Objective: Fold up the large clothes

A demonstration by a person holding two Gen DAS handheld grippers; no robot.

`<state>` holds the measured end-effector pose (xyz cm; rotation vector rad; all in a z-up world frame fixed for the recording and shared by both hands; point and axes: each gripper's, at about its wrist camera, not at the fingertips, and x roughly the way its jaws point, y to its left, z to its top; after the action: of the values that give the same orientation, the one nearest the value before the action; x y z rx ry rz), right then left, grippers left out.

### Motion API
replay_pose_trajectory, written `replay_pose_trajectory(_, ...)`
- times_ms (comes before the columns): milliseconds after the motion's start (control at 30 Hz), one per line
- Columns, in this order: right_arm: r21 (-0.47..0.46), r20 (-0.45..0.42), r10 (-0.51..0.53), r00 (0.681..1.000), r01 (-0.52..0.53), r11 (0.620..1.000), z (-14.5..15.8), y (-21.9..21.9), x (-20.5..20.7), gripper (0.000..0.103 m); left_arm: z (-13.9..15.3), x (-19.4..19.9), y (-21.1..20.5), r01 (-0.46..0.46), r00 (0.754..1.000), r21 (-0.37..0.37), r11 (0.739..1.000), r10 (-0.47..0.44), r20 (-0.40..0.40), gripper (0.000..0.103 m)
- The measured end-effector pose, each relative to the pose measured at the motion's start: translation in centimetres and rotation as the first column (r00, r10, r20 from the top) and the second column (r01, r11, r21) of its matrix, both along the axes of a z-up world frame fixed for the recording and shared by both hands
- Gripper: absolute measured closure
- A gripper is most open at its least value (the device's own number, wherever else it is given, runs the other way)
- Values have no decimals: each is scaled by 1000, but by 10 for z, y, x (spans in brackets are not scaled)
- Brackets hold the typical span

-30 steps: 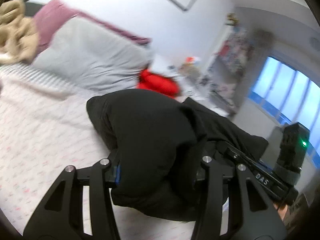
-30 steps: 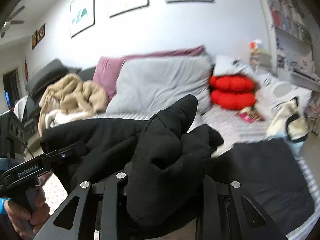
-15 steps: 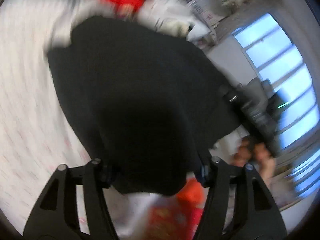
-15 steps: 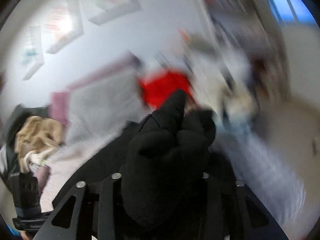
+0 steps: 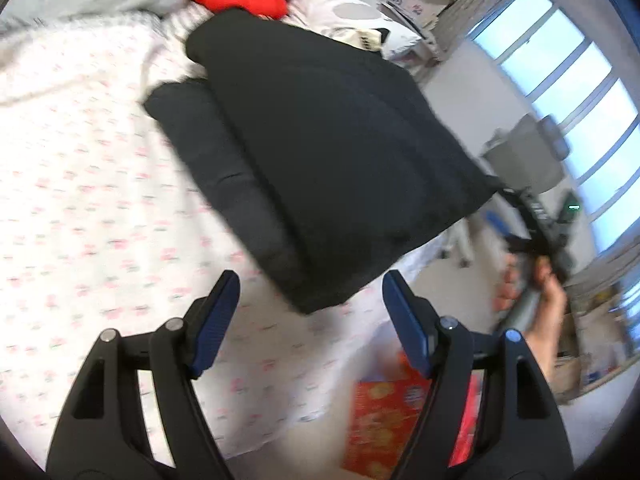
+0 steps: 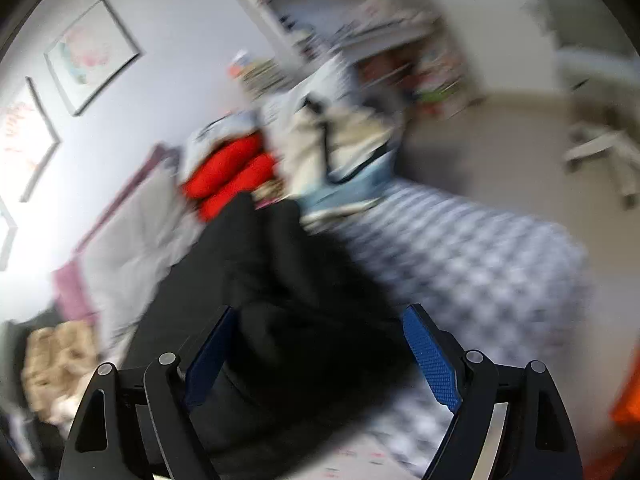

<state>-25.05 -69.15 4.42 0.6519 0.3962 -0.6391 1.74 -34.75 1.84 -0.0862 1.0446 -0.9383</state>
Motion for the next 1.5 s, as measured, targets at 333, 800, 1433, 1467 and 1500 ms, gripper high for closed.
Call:
replay_pose_trajectory(333, -161, -30, 56, 998, -60, 985, -3, 171, -63, 15, 44, -87, 24, -120, 886, 162, 979, 32, 463, 13)
replay_pose_trajectory(800, -367, -158, 35, 987, -92, 926, 33, 292, -64, 0, 72, -115, 78, -142, 847, 46, 989, 97, 523, 0)
replay_pose_trajectory(1433, -390, -241, 21, 970, -116, 913, 36, 323, -49, 0, 70, -111, 78, -98, 865, 43, 994, 64, 498, 0)
replay_pose_trajectory(1467, -389, -239, 19, 971, -114, 914, 36, 323, -50, 0, 70, -111, 77, -97, 865, 42, 994, 63, 498, 0)
replay_pose_trajectory(1500, -387, -240, 17, 971, -112, 915, 36, 322, -50, 0, 69, -112, 76, -94, 865, 42, 995, 61, 498, 0)
